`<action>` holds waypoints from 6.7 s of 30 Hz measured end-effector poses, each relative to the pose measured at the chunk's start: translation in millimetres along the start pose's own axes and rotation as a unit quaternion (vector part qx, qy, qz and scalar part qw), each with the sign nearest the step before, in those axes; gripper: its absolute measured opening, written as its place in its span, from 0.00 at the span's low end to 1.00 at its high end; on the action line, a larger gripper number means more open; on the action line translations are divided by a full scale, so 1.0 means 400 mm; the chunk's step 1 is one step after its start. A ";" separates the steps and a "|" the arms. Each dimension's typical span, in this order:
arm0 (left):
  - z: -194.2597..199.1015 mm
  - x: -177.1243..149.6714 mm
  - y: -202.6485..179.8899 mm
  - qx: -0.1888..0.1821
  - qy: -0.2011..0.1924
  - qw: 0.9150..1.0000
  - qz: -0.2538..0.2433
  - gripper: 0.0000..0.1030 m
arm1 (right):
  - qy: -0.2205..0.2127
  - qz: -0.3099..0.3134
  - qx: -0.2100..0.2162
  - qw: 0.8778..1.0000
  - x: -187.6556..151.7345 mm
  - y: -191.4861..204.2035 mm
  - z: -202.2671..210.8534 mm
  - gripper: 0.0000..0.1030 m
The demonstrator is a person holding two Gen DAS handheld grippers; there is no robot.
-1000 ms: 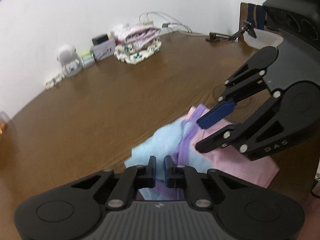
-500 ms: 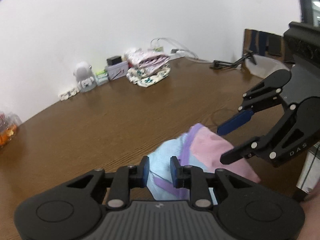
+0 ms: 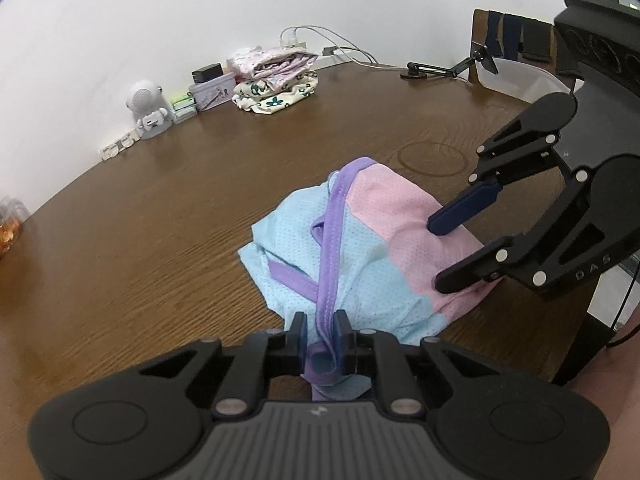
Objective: Fold clothes
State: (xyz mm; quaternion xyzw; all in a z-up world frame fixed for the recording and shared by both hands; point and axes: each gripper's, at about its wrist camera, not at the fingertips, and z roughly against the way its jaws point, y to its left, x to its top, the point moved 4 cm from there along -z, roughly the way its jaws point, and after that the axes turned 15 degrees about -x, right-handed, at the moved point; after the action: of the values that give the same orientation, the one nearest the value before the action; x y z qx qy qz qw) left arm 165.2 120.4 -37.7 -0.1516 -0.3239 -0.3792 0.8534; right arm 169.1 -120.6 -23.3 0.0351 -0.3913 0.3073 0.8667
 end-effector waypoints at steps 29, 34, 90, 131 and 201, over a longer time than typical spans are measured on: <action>0.147 -0.022 -0.094 0.053 -0.123 0.968 0.214 1.00 | 0.006 -0.229 -0.052 0.972 -0.080 -0.070 0.159 1.00; 0.149 -0.018 -0.093 0.053 -0.126 0.967 0.216 1.00 | 0.004 -0.235 -0.050 0.971 -0.084 -0.072 0.160 1.00; -0.080 0.080 0.114 -0.071 -0.049 0.958 0.274 0.30 | 0.010 -0.311 0.031 0.950 -0.023 -0.155 -0.081 0.36; 0.010 0.183 0.077 -0.074 -0.203 0.938 0.270 0.09 | -0.031 -0.256 0.070 0.964 0.124 -0.247 -0.027 0.09; -0.562 1.033 0.453 -0.037 -0.133 0.979 0.148 0.28 | -0.154 -0.220 -0.134 0.954 0.470 -0.995 -0.389 0.32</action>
State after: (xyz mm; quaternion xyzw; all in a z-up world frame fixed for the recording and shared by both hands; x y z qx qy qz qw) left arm 606.4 -99.3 68.6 -0.2782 -0.3947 -0.2368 0.8431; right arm 589.2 -300.5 72.3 0.0514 -0.5404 0.0444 0.8387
